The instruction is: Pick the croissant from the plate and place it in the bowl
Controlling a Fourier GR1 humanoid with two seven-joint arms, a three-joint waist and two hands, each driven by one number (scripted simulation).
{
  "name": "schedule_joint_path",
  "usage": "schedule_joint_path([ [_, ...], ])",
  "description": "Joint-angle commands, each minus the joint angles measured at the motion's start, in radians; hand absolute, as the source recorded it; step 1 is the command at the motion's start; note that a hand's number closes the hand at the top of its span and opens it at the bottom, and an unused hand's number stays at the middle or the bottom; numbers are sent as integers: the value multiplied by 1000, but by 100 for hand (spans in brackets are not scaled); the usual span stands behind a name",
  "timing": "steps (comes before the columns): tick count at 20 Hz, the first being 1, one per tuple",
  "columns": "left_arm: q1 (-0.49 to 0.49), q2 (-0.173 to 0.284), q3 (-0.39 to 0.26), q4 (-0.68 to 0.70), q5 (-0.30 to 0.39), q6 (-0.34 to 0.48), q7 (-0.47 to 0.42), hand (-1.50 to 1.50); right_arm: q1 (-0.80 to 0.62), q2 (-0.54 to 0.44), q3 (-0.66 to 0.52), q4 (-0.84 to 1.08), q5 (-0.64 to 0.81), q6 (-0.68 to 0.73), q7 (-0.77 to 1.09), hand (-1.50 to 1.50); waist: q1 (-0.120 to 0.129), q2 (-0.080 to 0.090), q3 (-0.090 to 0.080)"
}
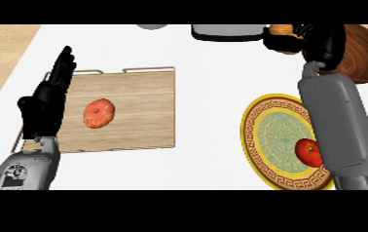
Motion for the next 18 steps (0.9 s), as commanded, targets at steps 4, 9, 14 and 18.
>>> schedule_joint_path([
  [4,-19,-11,13,45,-6,4,-40,0,-71,-167,-165,295,-76,-90,-259,150,14,9,0],
  [9,-10,-7,13,19,17,-26,-25,0,-44,-245,-211,488,-62,-188,-441,150,25,12,1],
  [14,-74,-21,-7,31,-12,-8,24,0,-72,-312,-196,673,37,-288,-468,150,34,18,2],
  [18,-23,-27,-19,5,-9,-19,-17,0,-82,-386,-258,792,8,-332,-536,150,63,28,5],
])
